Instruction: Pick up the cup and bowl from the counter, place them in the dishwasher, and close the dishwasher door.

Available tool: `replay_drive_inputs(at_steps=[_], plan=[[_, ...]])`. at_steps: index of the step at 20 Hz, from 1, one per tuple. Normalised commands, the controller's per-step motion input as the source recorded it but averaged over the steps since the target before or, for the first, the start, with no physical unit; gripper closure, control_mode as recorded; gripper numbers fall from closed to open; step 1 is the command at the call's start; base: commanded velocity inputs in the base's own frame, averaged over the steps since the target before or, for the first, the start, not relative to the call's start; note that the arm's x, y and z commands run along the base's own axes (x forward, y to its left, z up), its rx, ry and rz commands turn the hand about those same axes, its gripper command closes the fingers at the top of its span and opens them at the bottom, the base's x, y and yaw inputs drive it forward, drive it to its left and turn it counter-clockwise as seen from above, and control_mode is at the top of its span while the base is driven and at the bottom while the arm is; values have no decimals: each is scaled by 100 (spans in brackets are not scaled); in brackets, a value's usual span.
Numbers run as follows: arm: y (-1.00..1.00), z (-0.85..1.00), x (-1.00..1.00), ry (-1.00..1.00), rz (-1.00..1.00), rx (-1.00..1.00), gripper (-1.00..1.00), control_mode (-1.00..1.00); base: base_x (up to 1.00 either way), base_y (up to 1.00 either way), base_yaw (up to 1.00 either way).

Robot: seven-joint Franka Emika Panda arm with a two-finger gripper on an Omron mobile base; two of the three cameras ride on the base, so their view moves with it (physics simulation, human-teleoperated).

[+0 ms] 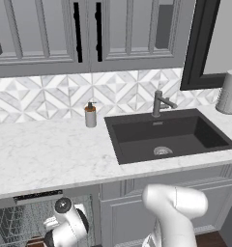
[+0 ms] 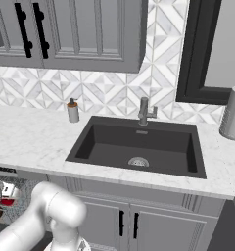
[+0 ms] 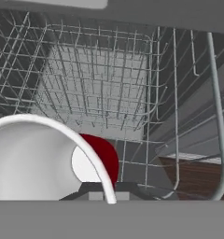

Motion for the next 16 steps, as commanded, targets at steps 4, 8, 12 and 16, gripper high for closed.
replay_drive_inputs(at_steps=[4,8,12,16], plan=[[0,35,-12,0,7,1,100,-100,0,0,0],[0,11,-4,0,2,0,100,-100,0,0,0],[-4,1,2,1,-1,0,100,-100,0,0,0],[0,30,0,1,-3,3,100,-100,0,0,0]])
